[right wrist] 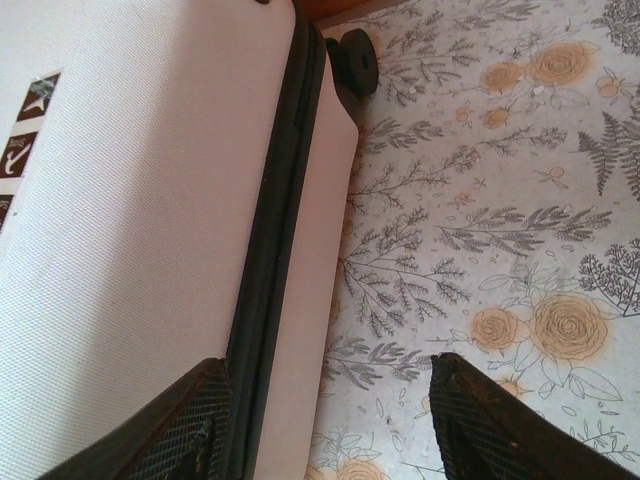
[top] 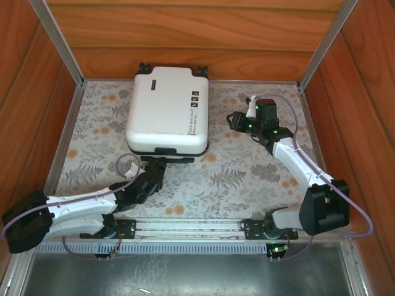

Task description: Pack the luggage

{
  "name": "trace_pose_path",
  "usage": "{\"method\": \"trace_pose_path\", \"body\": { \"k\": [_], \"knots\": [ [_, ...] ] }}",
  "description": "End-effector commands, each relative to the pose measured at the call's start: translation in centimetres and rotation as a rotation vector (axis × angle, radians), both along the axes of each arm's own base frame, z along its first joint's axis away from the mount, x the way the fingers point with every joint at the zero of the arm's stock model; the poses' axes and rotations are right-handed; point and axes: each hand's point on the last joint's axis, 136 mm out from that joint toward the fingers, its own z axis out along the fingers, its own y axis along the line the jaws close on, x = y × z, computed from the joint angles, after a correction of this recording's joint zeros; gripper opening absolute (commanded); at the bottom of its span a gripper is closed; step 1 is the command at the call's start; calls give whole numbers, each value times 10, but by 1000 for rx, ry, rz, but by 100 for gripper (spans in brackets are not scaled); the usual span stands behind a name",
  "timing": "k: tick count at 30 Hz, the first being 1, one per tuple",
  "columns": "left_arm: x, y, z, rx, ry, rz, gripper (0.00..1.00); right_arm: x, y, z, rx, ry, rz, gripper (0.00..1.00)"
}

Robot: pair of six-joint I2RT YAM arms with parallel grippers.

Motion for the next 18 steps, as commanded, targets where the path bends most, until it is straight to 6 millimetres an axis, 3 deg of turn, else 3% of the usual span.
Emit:
{"method": "trace_pose_path", "body": {
  "k": [1, 18],
  "knots": [
    [14, -12, 25, -57, -44, -7, 73, 0, 4, -2, 6, -10, 25, 57],
    [33, -21, -23, -66, 112, 34, 66, 2, 8, -9, -4, -1, 56, 56]
  ]
}}
